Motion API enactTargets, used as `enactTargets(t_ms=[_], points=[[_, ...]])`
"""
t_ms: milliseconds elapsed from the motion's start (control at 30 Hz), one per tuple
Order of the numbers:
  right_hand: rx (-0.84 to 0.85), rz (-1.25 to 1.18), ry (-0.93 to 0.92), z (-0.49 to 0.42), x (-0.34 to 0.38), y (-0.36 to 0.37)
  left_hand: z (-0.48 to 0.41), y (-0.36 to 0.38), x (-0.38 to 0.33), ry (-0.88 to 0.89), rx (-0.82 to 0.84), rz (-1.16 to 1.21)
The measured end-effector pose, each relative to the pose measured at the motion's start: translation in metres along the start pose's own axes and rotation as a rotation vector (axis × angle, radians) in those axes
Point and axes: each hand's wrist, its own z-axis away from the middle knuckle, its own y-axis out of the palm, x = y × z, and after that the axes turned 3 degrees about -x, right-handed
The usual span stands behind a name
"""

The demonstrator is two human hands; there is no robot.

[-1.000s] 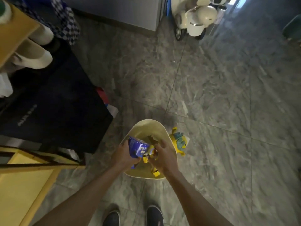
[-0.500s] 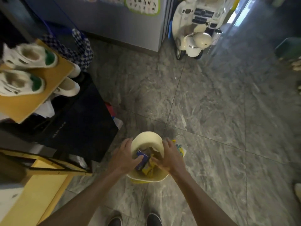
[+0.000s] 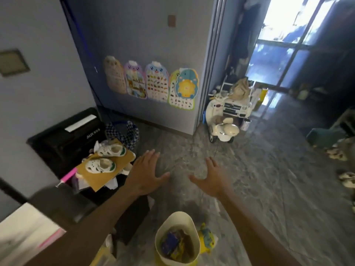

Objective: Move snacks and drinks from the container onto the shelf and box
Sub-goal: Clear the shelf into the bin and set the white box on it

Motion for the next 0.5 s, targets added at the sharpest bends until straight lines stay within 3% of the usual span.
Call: enactTargets(t_ms=[233,500], points=[[-0.009,-0.026,-0.267,-0.011,0.075,-0.078,0.034,-0.108,0.009,-0.099,-0.093,-0.009],[0.097,-0.047,-0.507,-0.008,0.177,-0.053,0.127,-0.163,0.081,-0.327,-0.175,-0.093]])
